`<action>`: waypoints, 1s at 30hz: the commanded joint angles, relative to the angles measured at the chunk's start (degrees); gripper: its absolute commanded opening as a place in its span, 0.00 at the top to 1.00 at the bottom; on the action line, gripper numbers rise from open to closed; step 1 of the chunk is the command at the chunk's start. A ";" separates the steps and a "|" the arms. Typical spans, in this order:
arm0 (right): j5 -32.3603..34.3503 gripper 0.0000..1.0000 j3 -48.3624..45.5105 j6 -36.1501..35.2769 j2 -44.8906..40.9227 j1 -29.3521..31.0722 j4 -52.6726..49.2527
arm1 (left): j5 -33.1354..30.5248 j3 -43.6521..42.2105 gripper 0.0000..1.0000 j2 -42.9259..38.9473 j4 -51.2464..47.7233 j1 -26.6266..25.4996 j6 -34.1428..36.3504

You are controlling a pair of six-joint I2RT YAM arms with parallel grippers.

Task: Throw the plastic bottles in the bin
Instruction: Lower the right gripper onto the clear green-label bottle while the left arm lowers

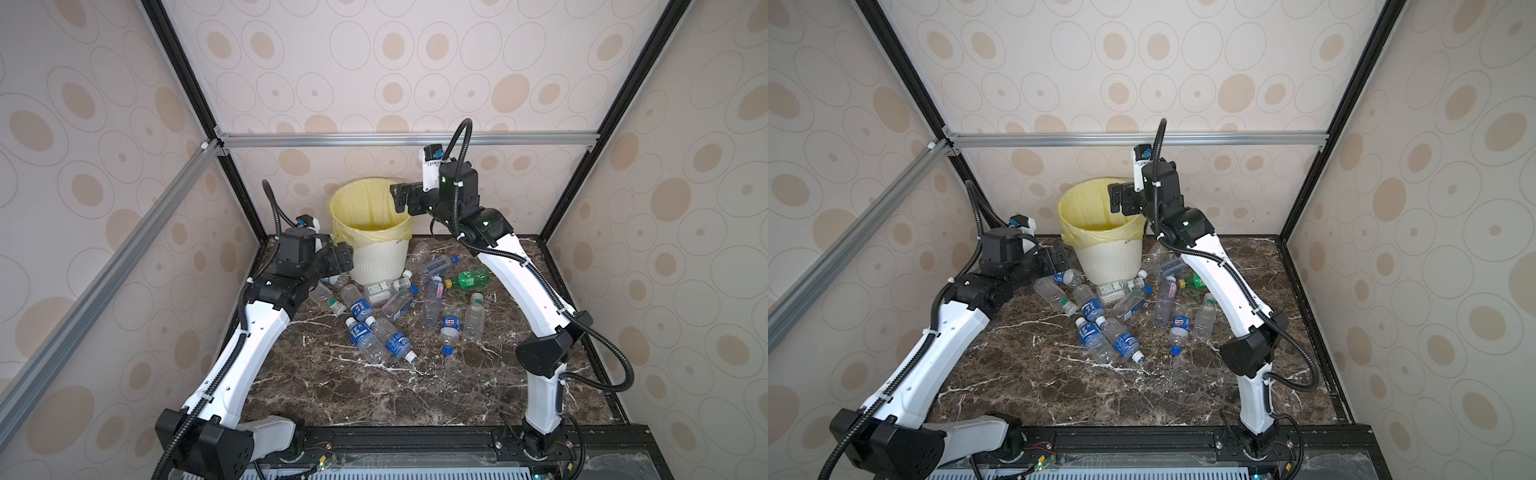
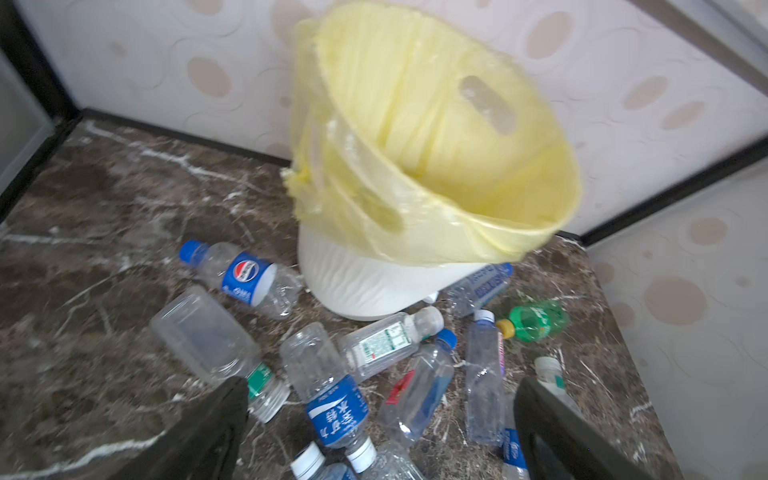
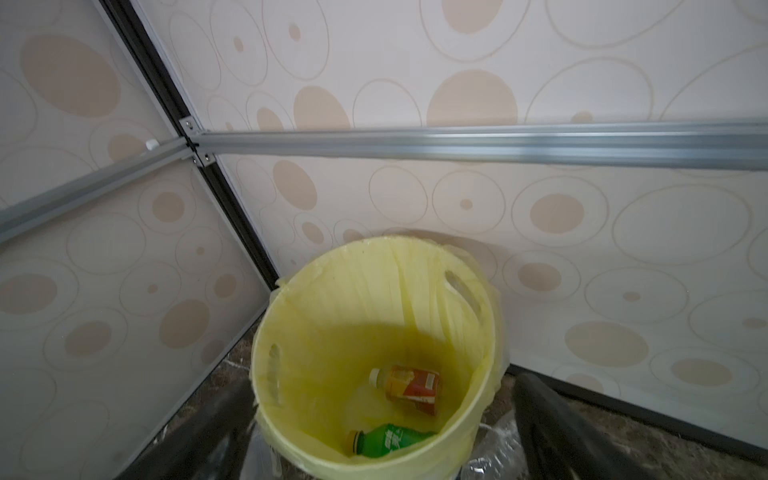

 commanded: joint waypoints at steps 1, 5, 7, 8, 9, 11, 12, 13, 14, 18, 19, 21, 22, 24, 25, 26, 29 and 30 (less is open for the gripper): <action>-1.99 0.00 -7.45 -1.90 -6.81 1.51 -0.96 | -0.21 -0.50 0.01 2.09 -4.08 3.74 -7.00; -1.13 0.00 -19.17 -4.37 -12.56 4.11 1.55 | 0.07 -0.26 0.01 6.24 -7.80 6.96 -9.51; -1.63 0.00 -25.18 -4.33 -15.22 5.16 3.55 | -0.27 -0.16 0.01 8.08 -9.19 7.94 -9.92; -1.56 0.00 -28.68 -3.81 -16.52 5.63 5.06 | -0.38 -0.48 0.01 8.86 -9.33 8.34 -10.35; -1.85 0.00 -31.70 -2.85 -17.63 5.98 6.47 | -0.27 -0.88 0.01 9.54 -9.24 8.77 -10.80; -3.57 0.00 -38.59 -1.58 -19.91 6.99 10.30 | 0.29 -1.86 0.01 10.97 -8.78 9.88 -11.60; -2.58 0.00 -41.39 -1.56 -20.89 7.94 11.82 | 0.49 -2.24 0.01 11.73 -8.77 10.49 -12.45; -1.68 0.00 -43.41 -1.65 -21.56 8.82 12.80 | 0.71 -2.59 0.01 12.43 -8.77 11.06 -13.15; -1.22 0.00 -45.38 -1.73 -22.01 9.83 13.73 | 0.87 -3.08 0.01 13.12 -8.67 11.78 -14.20; -1.16 0.00 -49.41 -1.43 -22.68 12.04 14.34 | 1.29 -5.40 0.05 14.57 -5.45 13.35 -16.94; -1.35 0.00 -50.40 -1.38 -22.90 12.39 14.69 | 0.86 -5.52 0.05 15.04 -4.67 13.59 -17.34; -1.55 0.00 -52.48 -0.85 -23.57 12.64 16.15 | -0.17 -4.86 0.05 16.36 -3.86 13.80 -18.20; -1.78 0.00 -53.38 -0.53 -23.86 12.66 16.97 | -0.56 -4.38 0.05 17.23 -3.90 14.00 -18.64; -2.41 0.00 -54.84 -0.23 -24.33 12.68 18.15 | -0.54 -3.41 0.05 19.43 -3.76 14.15 -19.35; -2.71 0.00 -55.20 -0.23 -24.47 12.74 18.48 | -0.47 -3.01 0.05 20.43 -3.74 14.16 -19.75; -3.15 0.00 -55.45 -0.14 -24.59 12.66 18.73 | -0.29 -2.52 0.05 21.66 -3.70 14.23 -20.28; -4.68 0.00 -56.05 -0.07 -24.53 12.77 19.89 | 0.59 -1.55 0.06 25.13 -2.91 14.25 -21.65; -5.17 0.00 -56.21 -0.02 -24.39 12.79 20.16 | 0.78 -1.20 0.07 26.28 -2.77 14.25 -22.11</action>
